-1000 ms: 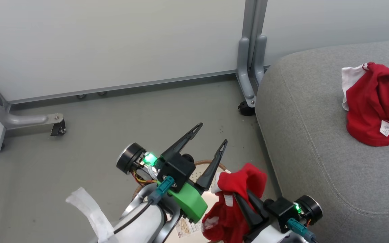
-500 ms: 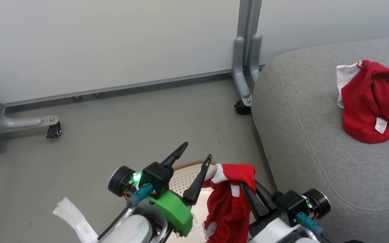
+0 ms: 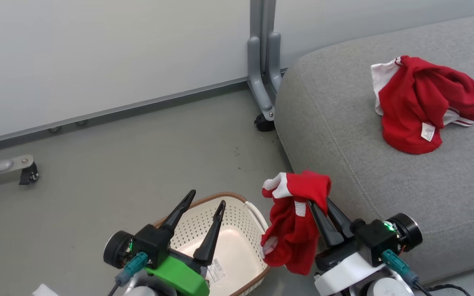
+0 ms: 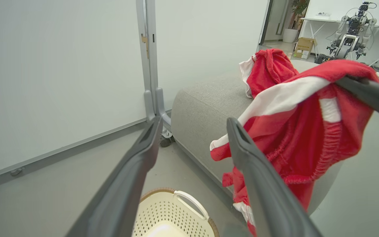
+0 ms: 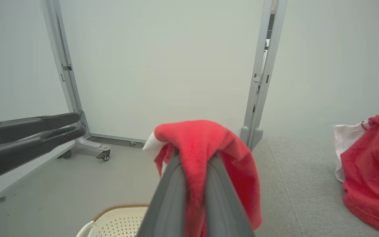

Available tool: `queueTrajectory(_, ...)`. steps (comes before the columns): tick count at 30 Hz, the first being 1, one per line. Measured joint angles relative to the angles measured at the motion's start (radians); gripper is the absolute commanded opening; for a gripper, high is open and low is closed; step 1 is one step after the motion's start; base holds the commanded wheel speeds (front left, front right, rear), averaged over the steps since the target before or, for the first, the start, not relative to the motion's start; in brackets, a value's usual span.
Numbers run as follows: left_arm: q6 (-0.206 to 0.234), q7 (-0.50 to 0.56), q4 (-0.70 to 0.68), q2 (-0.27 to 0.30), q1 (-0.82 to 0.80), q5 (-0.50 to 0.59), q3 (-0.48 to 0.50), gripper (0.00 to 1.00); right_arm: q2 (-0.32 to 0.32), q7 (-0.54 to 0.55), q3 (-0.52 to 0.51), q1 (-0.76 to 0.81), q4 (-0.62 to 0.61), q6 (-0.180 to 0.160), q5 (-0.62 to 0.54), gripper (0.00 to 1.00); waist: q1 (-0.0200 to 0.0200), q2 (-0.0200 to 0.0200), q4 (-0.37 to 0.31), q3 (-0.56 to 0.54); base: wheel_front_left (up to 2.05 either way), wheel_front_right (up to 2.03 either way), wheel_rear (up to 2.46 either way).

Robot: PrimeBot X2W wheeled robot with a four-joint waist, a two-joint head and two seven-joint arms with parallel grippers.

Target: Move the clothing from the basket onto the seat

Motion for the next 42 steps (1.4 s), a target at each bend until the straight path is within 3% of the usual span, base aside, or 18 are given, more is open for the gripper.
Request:
queueTrajectory(9,-0.022,-0.001,-0.121,-0.004,0.188,0.091,0.201,1.0,-0.002,0.0,-0.046,0.047,-0.058,0.0,-0.002,0.0,0.0,0.0,-0.124,0.025,0.0,0.0,0.0)
queueTrajectory(16,-0.049,-0.002,-0.163,-0.063,0.332,0.184,0.332,1.0,0.001,0.0,-0.11,0.131,-0.104,0.0,-0.002,0.0,0.0,0.0,-0.219,0.038,0.0,0.0,0.0)
queueTrajectory(28,-0.124,-0.002,-0.159,-0.127,0.377,0.306,0.399,1.0,0.003,0.0,-0.221,0.178,-0.176,0.0,0.021,0.0,0.0,0.0,-0.296,0.076,0.0,0.0,0.0)
queueTrajectory(34,-0.145,-0.002,-0.163,-0.121,0.345,0.361,0.382,1.0,0.003,0.0,-0.344,0.016,-0.213,0.0,0.091,0.0,0.0,0.0,-0.284,0.134,0.0,0.0,0.0)
queueTrajectory(42,-0.155,-0.002,-0.152,-0.094,0.255,0.421,0.301,1.0,-0.006,0.0,-0.493,-0.324,-0.192,0.0,0.063,0.0,0.0,0.0,-0.239,0.238,0.0,0.0,0.0)
